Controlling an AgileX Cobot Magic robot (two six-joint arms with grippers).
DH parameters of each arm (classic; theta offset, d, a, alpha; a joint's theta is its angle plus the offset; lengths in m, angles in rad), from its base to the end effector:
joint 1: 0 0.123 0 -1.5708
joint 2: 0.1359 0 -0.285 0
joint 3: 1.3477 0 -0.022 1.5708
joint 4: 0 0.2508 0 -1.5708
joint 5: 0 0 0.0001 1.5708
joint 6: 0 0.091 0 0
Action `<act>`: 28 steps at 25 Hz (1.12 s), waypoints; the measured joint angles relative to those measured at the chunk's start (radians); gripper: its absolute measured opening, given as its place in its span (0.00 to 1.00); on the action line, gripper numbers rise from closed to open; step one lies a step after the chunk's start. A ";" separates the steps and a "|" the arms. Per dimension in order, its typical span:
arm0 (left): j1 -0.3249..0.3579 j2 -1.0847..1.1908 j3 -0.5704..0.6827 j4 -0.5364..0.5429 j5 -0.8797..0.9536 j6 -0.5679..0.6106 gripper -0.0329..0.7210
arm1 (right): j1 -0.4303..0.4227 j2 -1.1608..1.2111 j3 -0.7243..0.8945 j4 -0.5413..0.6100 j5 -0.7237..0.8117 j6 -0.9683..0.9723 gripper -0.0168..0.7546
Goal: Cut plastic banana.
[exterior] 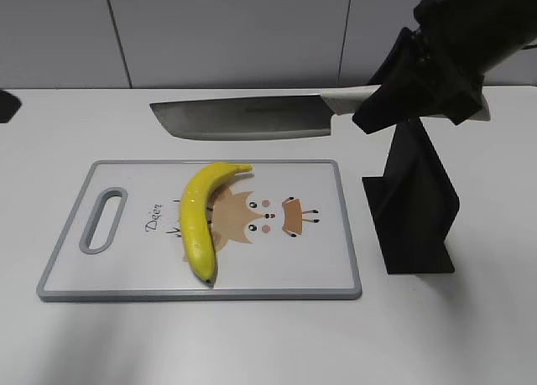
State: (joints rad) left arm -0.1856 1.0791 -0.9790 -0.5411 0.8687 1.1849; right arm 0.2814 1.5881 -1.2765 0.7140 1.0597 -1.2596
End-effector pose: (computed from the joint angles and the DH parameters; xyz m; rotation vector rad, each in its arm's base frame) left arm 0.1995 -0.0739 0.3486 1.2655 1.9211 -0.1610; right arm 0.2957 0.1396 0.3019 -1.4966 2.0277 0.6059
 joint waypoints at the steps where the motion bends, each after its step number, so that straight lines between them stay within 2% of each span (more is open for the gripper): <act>1: -0.020 0.043 -0.037 0.000 0.011 0.029 0.77 | 0.000 0.012 -0.012 0.000 0.004 -0.009 0.25; 5: -0.096 0.187 -0.152 0.000 0.052 0.133 0.75 | 0.007 0.075 -0.079 0.000 0.048 -0.022 0.25; 9: -0.148 0.299 -0.214 0.000 0.059 0.204 0.75 | 0.041 0.134 -0.155 0.000 0.082 -0.023 0.25; 14: -0.182 0.397 -0.235 0.008 0.061 0.239 0.74 | 0.069 0.191 -0.239 0.016 0.104 -0.023 0.25; 17: -0.187 0.433 -0.236 0.024 0.051 0.242 0.69 | 0.073 0.221 -0.281 0.023 0.121 -0.024 0.25; 20: -0.187 0.447 -0.236 0.035 0.033 0.243 0.54 | 0.075 0.233 -0.298 0.023 0.128 -0.026 0.25; 24: -0.187 0.451 -0.236 0.052 -0.013 0.246 0.15 | 0.075 0.246 -0.303 0.023 0.132 -0.026 0.25; 26: -0.187 0.455 -0.236 0.059 -0.017 0.253 0.09 | 0.075 0.253 -0.304 0.022 0.127 -0.038 0.25; 28: -0.187 0.457 -0.236 0.066 -0.017 0.257 0.08 | 0.075 0.261 -0.304 0.030 0.125 -0.044 0.25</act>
State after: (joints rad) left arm -0.3724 1.5357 -1.2147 -0.4754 0.8514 1.4416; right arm 0.3564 1.8496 -1.5804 0.7438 1.1843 -1.3034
